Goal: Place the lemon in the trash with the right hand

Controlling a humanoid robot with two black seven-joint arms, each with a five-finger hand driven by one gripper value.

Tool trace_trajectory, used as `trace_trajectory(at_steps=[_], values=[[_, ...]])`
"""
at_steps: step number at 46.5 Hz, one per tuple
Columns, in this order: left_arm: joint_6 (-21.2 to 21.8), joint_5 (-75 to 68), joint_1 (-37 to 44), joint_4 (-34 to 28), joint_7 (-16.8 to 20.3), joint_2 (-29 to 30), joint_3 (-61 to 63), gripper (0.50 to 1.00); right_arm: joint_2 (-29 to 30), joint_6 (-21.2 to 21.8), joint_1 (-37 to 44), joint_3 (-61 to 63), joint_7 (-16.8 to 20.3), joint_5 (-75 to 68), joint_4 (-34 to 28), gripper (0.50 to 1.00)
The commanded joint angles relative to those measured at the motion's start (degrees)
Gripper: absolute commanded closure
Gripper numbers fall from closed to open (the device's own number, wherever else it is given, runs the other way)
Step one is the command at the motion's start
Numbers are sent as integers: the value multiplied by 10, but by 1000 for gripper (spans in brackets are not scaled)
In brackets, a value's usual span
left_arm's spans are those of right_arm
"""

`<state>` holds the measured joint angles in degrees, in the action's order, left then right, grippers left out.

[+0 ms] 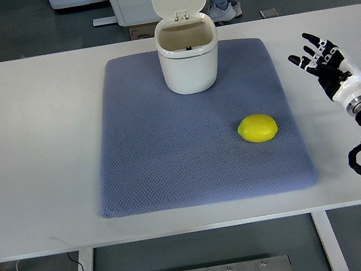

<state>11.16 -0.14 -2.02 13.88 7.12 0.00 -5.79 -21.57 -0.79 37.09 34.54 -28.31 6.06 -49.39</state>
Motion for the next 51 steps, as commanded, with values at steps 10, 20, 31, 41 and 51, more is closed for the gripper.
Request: trace_trajectory(at_steps=[10, 20, 31, 41, 51], values=[[0, 2, 0, 0, 0, 0, 0, 500, 0, 0, 0, 0, 0, 0, 0, 500], [0, 2, 0, 0, 0, 0, 1, 500, 1, 0, 0, 0, 0, 0, 0, 500], [0, 2, 0, 0, 0, 0, 1, 500, 1, 0, 2, 0, 1, 0, 0, 500], [0, 2, 0, 0, 0, 0, 1, 500, 0, 1, 4, 0, 10, 0, 0, 500], [0, 2, 0, 0, 0, 0, 1, 500, 0, 1, 5, 14, 37, 0, 0, 500]])
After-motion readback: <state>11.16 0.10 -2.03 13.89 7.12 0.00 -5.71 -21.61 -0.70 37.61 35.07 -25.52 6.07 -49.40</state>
